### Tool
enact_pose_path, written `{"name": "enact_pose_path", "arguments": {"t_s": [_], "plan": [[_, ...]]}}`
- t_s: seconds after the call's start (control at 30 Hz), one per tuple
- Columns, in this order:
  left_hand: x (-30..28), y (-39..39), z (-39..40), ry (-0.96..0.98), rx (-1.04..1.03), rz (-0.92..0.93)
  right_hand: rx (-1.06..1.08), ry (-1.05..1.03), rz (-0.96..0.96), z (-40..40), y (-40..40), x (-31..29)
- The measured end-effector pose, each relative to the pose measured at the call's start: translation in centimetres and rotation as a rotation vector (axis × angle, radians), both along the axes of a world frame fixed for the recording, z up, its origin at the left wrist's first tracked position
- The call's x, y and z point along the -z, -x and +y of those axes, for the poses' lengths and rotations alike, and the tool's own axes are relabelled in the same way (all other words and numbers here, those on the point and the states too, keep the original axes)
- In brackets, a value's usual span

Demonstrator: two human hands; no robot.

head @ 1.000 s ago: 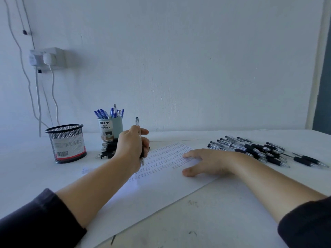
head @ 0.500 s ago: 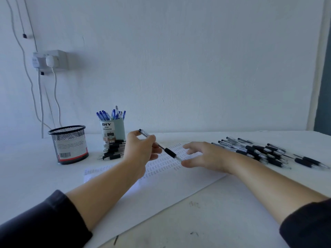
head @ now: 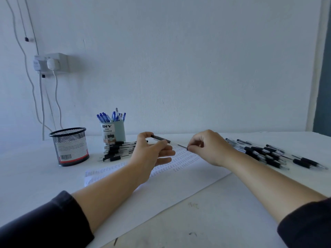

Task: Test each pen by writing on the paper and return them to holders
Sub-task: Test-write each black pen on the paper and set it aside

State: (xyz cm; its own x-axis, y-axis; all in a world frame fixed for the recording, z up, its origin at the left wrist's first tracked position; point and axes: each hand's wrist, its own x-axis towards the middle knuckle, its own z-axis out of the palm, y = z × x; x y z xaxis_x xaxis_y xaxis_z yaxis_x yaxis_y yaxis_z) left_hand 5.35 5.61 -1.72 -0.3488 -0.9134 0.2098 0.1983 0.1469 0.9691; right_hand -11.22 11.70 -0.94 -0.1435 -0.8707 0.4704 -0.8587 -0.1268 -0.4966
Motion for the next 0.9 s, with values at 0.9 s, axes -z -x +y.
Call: {"name": "enact_pose_path", "arguments": {"t_s": [0.9], "plan": [[-0.6, -1.6, -2.4, -0.021, -0.200, -0.122, 0.777, -0.357, 0.361, 2.2, 4.2, -0.4]]}}
